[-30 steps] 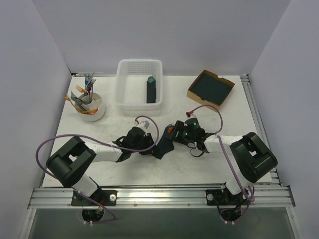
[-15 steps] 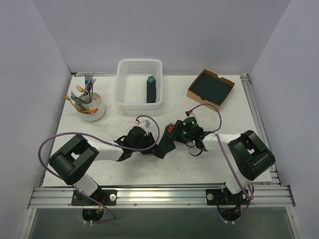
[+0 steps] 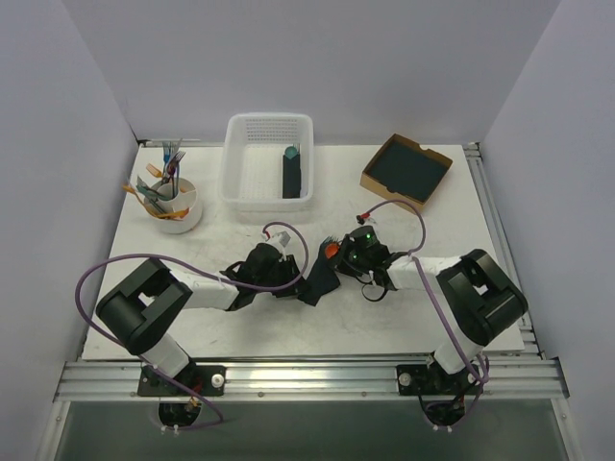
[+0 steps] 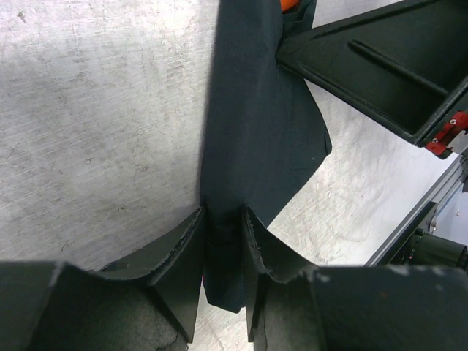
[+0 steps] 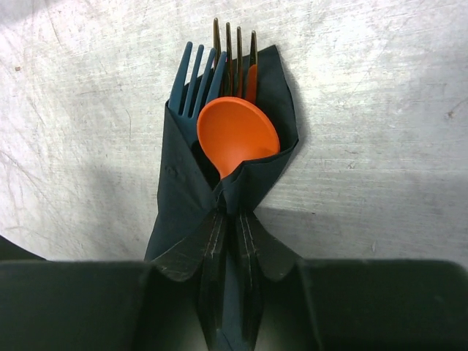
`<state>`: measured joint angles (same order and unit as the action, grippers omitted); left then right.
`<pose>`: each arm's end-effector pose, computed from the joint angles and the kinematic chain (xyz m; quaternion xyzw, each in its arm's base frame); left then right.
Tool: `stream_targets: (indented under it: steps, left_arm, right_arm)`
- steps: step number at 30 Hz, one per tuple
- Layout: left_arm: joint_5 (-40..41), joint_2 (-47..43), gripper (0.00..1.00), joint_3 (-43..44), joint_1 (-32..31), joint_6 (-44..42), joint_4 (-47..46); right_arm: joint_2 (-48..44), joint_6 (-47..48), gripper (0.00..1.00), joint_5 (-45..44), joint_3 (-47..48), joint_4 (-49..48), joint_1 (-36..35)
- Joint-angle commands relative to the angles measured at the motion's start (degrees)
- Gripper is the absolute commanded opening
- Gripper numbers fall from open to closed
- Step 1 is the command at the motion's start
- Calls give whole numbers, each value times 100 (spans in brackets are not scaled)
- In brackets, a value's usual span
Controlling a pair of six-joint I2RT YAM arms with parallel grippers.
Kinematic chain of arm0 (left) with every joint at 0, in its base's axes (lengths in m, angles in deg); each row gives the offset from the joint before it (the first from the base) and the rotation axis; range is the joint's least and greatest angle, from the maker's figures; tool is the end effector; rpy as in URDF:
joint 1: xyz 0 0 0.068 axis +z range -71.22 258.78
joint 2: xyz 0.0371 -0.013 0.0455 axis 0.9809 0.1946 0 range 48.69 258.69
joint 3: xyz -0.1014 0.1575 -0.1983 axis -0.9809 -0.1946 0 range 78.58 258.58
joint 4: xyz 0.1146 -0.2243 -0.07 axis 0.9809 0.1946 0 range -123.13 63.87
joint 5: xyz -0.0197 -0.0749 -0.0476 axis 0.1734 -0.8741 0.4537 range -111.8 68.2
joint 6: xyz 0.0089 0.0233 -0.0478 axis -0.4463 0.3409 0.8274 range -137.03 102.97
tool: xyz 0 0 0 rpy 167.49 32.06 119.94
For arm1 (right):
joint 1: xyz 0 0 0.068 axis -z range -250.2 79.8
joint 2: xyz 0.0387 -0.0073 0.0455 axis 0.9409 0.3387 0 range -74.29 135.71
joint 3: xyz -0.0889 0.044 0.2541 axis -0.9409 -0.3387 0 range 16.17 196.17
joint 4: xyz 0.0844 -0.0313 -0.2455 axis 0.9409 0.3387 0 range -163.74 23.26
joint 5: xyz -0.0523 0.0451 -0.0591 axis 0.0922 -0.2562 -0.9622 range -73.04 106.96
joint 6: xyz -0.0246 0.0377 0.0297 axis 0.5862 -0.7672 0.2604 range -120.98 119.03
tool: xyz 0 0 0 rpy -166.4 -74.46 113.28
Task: Place the utensils on the paper napkin and roll it up
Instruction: Roll the napkin at the center of the board.
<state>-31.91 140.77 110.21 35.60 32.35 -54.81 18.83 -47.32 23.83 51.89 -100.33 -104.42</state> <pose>0.2054 -0.2014 0.1255 -0.0106 0.8990 -0.3661 0.2403 0.2545 0.1783 0.1470 0.0622 0.8662 0.3585 0.3424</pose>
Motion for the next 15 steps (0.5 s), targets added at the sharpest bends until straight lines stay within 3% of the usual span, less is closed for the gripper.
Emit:
stream_targets:
  steps: [1, 8, 15]
  left_arm:
    - [70, 311, 36, -176, -50, -140, 866]
    - [62, 215, 52, -184, -42, -184, 857]
    - [9, -382, 75, -88, 274, -499, 1244]
  right_arm:
    - [355, 152, 10, -178, -66, 1007, -67]
    - [400, 161, 0, -99, -57, 919, -76]
    - [382, 231, 0, -55, -66, 822, -85]
